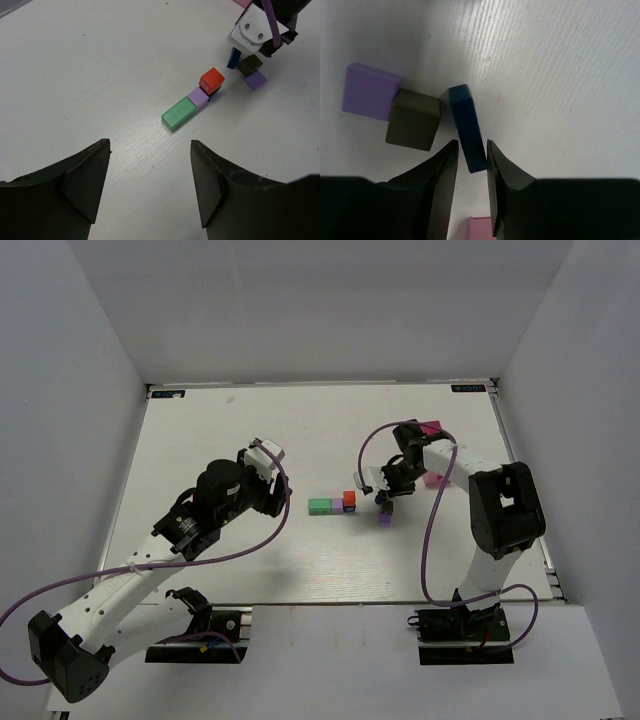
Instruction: Build the wood block tower
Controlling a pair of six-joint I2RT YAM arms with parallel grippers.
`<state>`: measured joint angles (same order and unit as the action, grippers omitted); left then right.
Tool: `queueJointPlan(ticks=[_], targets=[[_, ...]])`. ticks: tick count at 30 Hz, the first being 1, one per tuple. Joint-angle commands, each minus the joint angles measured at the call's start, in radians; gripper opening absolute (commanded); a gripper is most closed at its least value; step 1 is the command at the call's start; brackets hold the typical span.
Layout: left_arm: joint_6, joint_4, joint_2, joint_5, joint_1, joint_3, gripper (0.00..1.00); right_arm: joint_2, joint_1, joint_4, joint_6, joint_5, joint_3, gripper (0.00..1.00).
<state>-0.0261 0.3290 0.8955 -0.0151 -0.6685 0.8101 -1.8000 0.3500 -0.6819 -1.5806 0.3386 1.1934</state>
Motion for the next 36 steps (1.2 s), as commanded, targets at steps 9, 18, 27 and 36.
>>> queueJointPlan(ticks=[9, 18, 27, 36], targets=[[-0.005, -0.011, -0.021, -0.005, 0.007, -0.003, 0.75, 0.011, 0.007, -0.068, 0.004, 0.043, -0.008, 0.19], [-0.005, -0.011, -0.021, -0.005, 0.007, -0.003, 0.75, 0.108, 0.006, 0.005, 0.258, 0.011, 0.038, 0.0], [-0.005, -0.011, -0.032, -0.014, 0.007, -0.003, 0.74, 0.188, 0.043, -0.07, 0.484, 0.066, 0.116, 0.0], [-0.005, -0.011, -0.041, -0.023, 0.007, -0.003, 0.74, 0.134, 0.164, -0.127, 0.591, 0.063, 0.215, 0.0]])
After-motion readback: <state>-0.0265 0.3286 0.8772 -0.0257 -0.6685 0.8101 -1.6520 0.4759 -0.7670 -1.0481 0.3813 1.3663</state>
